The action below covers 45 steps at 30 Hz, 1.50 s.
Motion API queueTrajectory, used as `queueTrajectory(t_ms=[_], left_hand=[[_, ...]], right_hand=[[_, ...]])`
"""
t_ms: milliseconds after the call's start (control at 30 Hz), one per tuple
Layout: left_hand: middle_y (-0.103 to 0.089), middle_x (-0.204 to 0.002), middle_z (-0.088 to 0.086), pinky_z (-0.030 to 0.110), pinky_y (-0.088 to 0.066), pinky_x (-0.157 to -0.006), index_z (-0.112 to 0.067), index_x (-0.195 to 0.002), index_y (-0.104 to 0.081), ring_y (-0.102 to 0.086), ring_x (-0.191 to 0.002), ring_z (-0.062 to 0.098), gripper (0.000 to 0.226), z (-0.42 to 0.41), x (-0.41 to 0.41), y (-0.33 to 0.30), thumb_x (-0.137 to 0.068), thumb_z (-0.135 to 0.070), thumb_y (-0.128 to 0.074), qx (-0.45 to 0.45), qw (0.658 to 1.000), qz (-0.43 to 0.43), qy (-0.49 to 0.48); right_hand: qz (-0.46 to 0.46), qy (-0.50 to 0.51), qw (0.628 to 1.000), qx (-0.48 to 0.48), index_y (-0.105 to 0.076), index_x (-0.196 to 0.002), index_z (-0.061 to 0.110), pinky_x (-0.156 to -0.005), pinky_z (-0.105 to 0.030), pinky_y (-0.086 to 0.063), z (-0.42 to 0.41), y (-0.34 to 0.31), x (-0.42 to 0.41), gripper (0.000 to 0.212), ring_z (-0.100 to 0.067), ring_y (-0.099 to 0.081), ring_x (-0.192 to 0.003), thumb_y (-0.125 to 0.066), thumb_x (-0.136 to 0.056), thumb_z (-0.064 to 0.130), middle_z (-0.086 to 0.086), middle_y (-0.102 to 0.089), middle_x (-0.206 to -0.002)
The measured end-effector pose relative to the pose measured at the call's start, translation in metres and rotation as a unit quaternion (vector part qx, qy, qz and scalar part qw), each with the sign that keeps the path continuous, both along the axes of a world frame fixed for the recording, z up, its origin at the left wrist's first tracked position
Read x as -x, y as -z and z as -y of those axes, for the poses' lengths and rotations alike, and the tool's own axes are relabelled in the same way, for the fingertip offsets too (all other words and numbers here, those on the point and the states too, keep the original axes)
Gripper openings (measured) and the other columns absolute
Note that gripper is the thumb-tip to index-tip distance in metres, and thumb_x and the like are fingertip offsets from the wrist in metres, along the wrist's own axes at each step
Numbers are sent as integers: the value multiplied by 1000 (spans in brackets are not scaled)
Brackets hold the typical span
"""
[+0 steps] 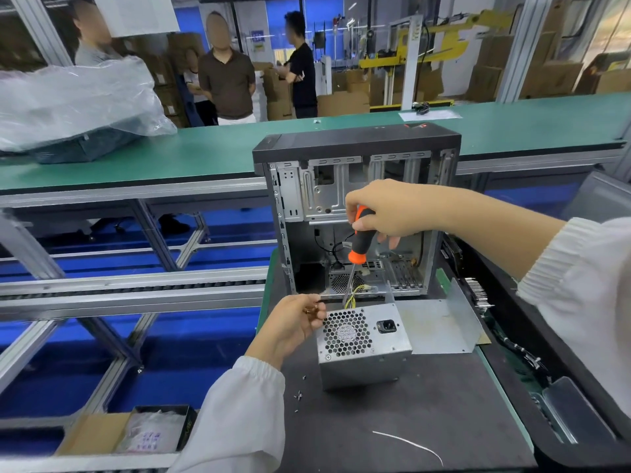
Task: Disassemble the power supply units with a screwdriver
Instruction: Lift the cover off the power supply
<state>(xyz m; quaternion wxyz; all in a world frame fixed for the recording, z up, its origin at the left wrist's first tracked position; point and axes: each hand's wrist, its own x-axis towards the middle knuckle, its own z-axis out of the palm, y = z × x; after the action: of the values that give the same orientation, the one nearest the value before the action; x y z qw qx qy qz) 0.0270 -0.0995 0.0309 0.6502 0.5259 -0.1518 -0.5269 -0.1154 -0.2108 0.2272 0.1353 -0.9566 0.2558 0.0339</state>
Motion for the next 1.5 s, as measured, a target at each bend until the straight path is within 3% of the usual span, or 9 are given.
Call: queueTrajectory(t_ms=[167,300,433,567,667,833,967,1167,1500], left_hand=[[-38,-51,-1,18,-20,-37,-5,-74,-52,-31,-40,9,30,-13,-8,16,-98,-13,-36,-56,997,56,-22],[-26,-49,-10,18,-15,-38,-10,-82,-54,-22,-38,5,34,-26,-7,38,-98,-41,-52,-153,961,229,21],[-23,-49,-11,17,-16,-36,-18,-77,-41,-20,-39,7,42,-37,6,56,-91,-53,-58,-173,941,278,91],[-21,-51,-9,18,-15,-38,-20,-68,-37,-17,-41,8,45,-42,15,60,-91,-52,-59,-147,950,265,80],[-18,-54,-7,20,-14,-41,-22,-61,-32,-15,-45,11,52,-46,17,61,-89,-55,-60,-134,949,279,53],[-21,-48,-9,26,-17,-47,-24,-40,-30,-21,-48,13,65,-51,26,65,-88,-49,-65,-111,932,344,-8],[-19,-54,-5,29,-15,-52,-24,-46,-27,-19,-53,14,60,-52,30,64,-92,-36,-65,-75,941,331,-21],[-13,-61,1,28,-10,-49,-21,-57,-20,-11,-55,14,58,-52,32,62,-94,-35,-63,-65,948,312,-20],[-13,-57,-1,26,-11,-48,-22,-53,-22,-11,-52,13,59,-53,33,61,-95,-33,-62,-69,951,302,-19]], right_hand=[[79,-14,996,27,-55,-102,20,-55,-26,-37,-20,24,3,11,-16,-53,-64,-46,-100,26,4,-42,-86],[104,-32,994,19,-52,-95,30,-67,-31,-35,-41,44,2,7,-19,-49,-78,-46,-99,29,9,-35,-87],[114,-24,993,13,-50,-97,29,-74,-34,-41,-58,56,3,7,-26,-51,-83,-44,-100,30,8,-33,-85],[92,-32,993,60,-51,-107,23,-74,-37,-43,-71,58,8,12,-25,-44,-79,-41,-102,26,11,-31,-86],[95,-11,995,40,-50,-106,23,-77,-41,-47,-78,60,12,13,-29,-51,-81,-39,-102,31,-2,-38,-96],[99,0,994,52,-50,-104,23,-77,-45,-48,-80,67,14,15,-29,-50,-80,-39,-101,32,-4,-37,-97],[105,3,993,62,-50,-104,24,-76,-44,-49,-80,69,16,13,-30,-52,-80,-40,-101,32,-4,-38,-98],[115,3,991,65,-51,-108,23,-74,-39,-48,-79,69,19,14,-29,-52,-80,-41,-101,30,-4,-38,-99],[114,-8,990,78,-50,-106,23,-75,-41,-49,-78,70,17,12,-29,-53,-81,-42,-101,31,-5,-39,-101]])
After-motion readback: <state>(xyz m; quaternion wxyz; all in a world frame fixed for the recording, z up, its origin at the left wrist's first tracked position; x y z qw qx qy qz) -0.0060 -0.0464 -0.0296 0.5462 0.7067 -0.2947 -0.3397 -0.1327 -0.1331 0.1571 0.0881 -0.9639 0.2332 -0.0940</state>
